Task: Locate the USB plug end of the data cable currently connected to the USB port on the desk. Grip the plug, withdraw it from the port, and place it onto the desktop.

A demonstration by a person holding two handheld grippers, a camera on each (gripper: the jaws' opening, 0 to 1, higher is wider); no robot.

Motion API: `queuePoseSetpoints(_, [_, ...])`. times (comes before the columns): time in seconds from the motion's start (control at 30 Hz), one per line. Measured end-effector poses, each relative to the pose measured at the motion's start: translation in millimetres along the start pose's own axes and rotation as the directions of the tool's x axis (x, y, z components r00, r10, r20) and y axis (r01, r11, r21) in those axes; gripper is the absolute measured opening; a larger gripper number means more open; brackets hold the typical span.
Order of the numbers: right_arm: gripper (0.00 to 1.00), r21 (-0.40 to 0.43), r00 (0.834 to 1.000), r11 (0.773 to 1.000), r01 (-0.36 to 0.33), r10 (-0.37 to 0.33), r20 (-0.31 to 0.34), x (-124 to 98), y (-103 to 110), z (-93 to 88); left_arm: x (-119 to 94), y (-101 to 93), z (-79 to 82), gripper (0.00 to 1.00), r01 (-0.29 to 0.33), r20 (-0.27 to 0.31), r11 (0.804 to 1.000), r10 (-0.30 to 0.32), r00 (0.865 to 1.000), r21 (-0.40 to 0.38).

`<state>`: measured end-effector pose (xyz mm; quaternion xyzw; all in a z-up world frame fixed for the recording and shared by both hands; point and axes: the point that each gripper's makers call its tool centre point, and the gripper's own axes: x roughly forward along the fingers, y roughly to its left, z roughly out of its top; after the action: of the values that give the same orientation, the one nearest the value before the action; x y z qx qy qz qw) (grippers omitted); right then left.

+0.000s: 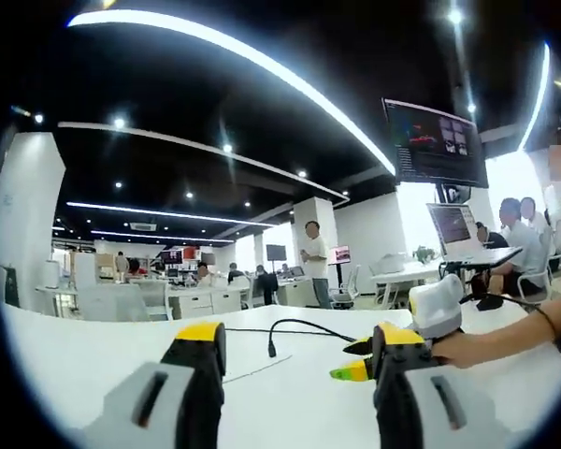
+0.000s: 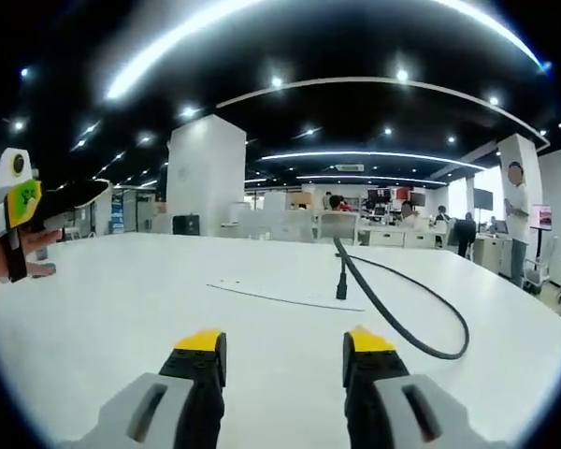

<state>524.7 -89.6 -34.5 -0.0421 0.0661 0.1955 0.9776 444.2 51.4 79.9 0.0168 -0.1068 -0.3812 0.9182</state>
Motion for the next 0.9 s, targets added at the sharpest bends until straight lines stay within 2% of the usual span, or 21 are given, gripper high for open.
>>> queuePoseSetpoints(0.13, [0.51,-0.007,1.000,1.000,-0.009,0.009,-0.007,5.7,0.7,-0.3,9.3,4.2,-2.9,0.64,-0.006,0.007,1.000,0.006,1.000,0.015])
queuePoseSetpoints(0.27, [0.52,0.048,1.000,0.999,-0.010,0.009,0.014,11.7,-0.5,4.4,14.8,6.9,-6.7,0.63,-0.009,0.016,1.000,0.009,1.000,-0.007])
queuePoseSetpoints(0.37, [0.52,0.049,1.000,0.999,-0.005,0.005,0.016,15.5,-1.0,3.7,17.1,13.7,-10.7,0.63,-0.028,0.013,1.000,0.028,1.000,-0.013])
queuePoseSetpoints(0.47, [0.53,0.041,1.000,0.999,-0.006,0.005,0.017,18.9,-1.1,1.9,20.3,23.0,-23.7,0.63,-0.061,-0.021,0.998,0.061,0.998,0.000])
queuePoseSetpoints(0.6, [0.54,0.046,1.000,0.999,-0.007,0.006,0.022,25.0,-2.1,-0.6,25.9,25.1,-39.9,0.65,-0.072,-0.049,0.997,0.071,0.996,-0.002])
queuePoseSetpoints(0.83, [0.55,0.066,0.999,0.998,0.016,-0.018,0.030,35.1,-13.3,-3.0,33.5,36.9,-60.5,0.66,-0.109,-0.064,0.993,0.106,0.992,-0.040])
queuePoseSetpoints(0.9, [0.55,0.071,0.999,0.997,0.025,-0.027,0.027,36.7,-17.7,-2.9,35.9,41.6,-65.5,0.65,-0.120,-0.073,0.992,0.118,0.990,-0.027])
